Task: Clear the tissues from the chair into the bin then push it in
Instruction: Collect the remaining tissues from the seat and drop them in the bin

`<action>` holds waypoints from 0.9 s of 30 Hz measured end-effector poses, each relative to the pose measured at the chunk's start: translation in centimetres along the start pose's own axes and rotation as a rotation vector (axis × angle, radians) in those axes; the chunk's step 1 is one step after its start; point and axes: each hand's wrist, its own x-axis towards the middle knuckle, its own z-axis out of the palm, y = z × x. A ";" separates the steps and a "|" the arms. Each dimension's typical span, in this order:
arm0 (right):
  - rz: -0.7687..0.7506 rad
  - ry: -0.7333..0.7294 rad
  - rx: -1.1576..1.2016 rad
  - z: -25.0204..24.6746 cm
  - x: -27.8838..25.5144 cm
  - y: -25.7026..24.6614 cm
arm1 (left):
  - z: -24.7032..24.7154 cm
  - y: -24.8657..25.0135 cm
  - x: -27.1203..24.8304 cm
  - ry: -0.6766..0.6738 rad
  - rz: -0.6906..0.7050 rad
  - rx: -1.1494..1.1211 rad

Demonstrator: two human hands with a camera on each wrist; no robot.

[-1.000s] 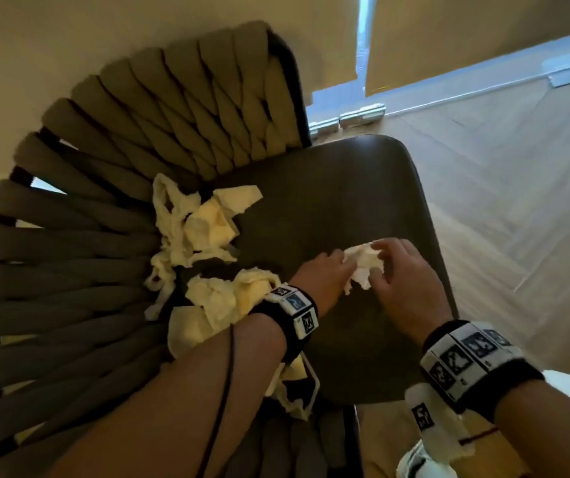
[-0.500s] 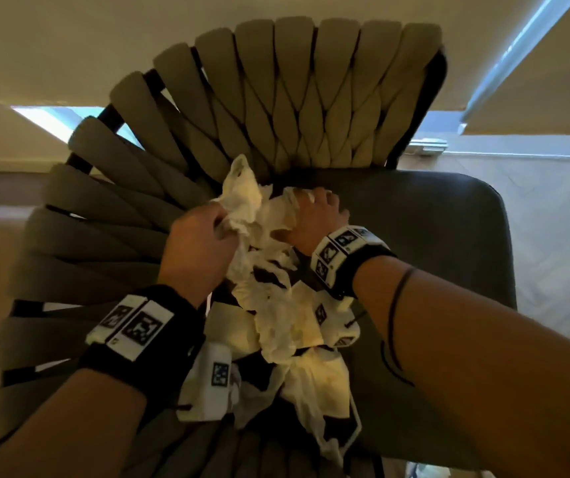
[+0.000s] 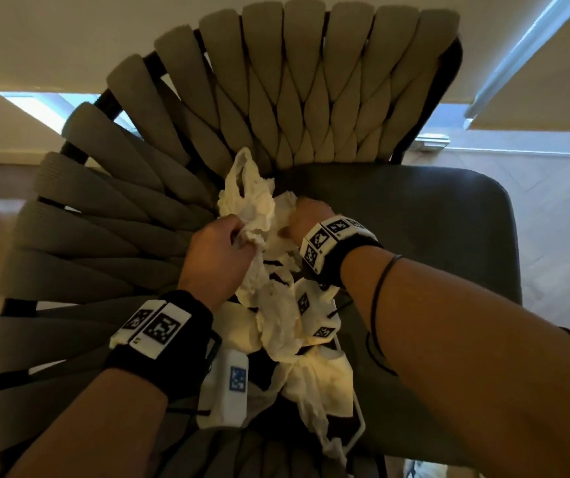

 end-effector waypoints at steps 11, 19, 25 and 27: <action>0.032 0.454 0.859 -2.1 -14.6 14.7 | 6.6 12.4 -2.7 -0.094 0.265 0.027; 0.681 0.786 1.027 5.7 -32.4 39.2 | 25.7 24.6 -17.4 -0.731 0.552 0.035; 1.062 0.820 1.294 14.8 -42.6 53.3 | 41.3 26.7 -31.2 -1.080 0.433 0.098; 1.166 0.767 1.336 17.6 -44.1 56.5 | 45.8 26.4 -34.6 -1.122 0.374 0.102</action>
